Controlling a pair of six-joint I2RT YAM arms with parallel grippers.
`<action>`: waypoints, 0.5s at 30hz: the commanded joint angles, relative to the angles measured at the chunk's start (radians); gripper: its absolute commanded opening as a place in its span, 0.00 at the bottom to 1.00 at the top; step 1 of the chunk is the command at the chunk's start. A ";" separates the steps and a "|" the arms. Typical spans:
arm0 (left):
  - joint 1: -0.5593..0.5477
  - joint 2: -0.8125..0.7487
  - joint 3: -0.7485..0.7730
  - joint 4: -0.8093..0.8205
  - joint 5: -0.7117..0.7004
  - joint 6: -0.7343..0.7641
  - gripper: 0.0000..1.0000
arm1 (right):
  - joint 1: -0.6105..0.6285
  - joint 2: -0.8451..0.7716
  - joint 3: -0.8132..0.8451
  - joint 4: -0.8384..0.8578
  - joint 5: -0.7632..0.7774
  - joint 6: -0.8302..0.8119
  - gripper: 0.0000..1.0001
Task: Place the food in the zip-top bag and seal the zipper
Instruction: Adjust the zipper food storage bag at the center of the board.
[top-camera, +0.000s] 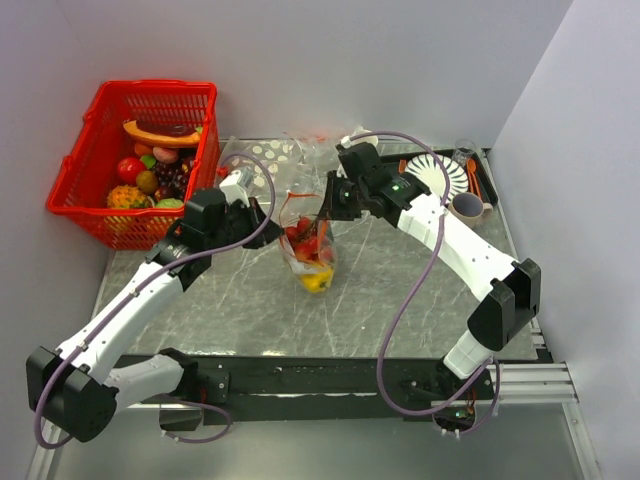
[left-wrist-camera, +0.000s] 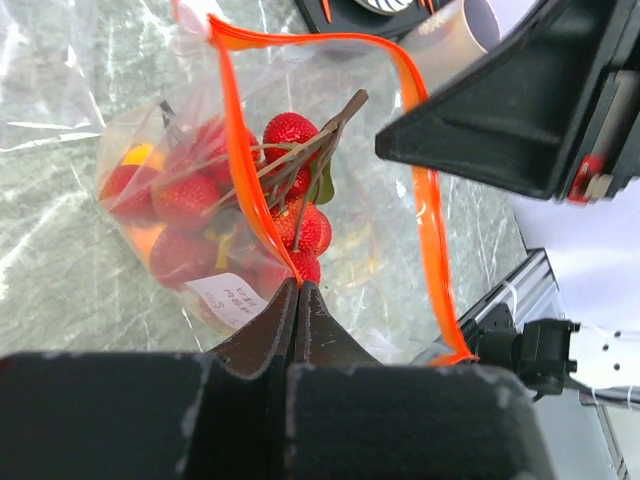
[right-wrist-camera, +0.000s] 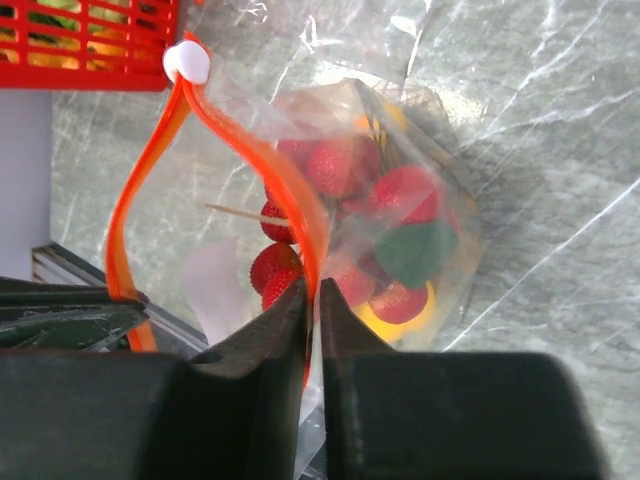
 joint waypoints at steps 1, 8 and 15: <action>0.002 -0.058 -0.043 0.100 0.045 0.032 0.01 | 0.010 -0.058 -0.004 0.065 -0.016 0.015 0.27; 0.002 -0.083 -0.073 0.105 0.032 0.038 0.01 | 0.010 -0.009 0.132 -0.009 0.061 -0.121 0.37; 0.002 -0.090 -0.077 0.123 0.016 0.033 0.01 | 0.037 0.144 0.431 -0.131 0.018 -0.331 0.57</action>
